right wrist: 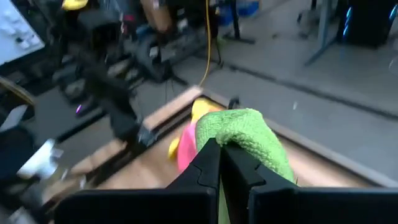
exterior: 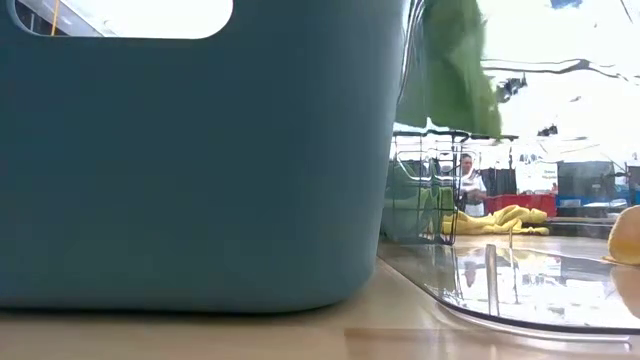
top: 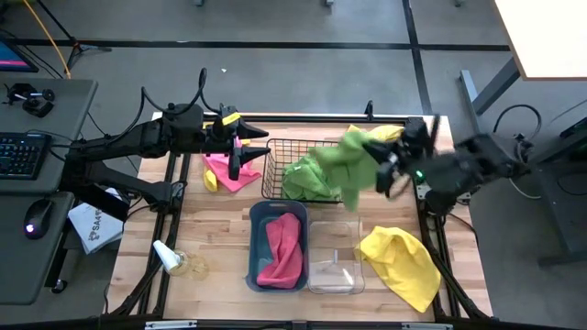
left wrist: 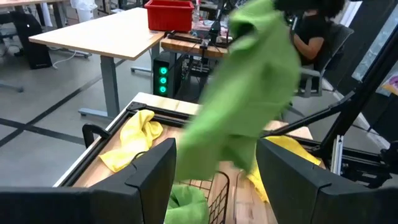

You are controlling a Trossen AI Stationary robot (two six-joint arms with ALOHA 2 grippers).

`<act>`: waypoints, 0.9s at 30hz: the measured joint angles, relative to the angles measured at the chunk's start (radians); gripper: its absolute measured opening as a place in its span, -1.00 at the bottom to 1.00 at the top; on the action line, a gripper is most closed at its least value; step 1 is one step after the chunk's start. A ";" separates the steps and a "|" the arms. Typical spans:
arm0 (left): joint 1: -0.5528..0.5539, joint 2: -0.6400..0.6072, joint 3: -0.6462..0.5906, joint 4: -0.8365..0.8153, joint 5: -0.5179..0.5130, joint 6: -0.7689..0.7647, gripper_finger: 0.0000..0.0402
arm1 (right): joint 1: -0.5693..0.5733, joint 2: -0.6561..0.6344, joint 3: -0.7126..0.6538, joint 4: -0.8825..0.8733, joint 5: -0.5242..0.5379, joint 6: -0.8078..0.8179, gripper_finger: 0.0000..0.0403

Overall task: Sort microfiber towel by color & place in baskets
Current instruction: Put the green microfiber cloth into the wire basket

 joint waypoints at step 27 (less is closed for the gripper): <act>0.000 -0.008 0.000 0.005 0.083 -0.020 0.05 | -0.384 0.089 -0.535 0.934 -0.362 -0.097 -1.00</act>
